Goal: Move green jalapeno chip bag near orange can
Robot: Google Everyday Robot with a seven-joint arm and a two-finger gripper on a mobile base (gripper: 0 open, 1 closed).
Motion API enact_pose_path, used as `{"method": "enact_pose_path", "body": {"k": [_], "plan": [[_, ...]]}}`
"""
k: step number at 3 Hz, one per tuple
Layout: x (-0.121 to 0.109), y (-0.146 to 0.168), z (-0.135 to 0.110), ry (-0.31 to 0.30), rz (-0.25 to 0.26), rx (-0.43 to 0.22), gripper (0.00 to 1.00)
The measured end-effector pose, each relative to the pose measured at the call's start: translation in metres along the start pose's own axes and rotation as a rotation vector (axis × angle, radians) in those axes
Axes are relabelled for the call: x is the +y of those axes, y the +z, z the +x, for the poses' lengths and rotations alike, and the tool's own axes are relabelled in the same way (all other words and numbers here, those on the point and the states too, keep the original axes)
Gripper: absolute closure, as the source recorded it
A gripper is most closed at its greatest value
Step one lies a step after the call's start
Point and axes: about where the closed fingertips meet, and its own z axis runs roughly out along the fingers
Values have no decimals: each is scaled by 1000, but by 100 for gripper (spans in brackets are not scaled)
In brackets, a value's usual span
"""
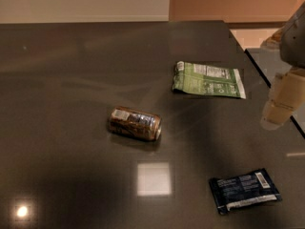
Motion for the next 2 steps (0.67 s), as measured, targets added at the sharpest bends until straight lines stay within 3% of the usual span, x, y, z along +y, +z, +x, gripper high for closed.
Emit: {"method": "enact_pose_path", "body": {"k": [2], "plan": [[-10, 4, -4, -10, -20, -27, 0]]}}
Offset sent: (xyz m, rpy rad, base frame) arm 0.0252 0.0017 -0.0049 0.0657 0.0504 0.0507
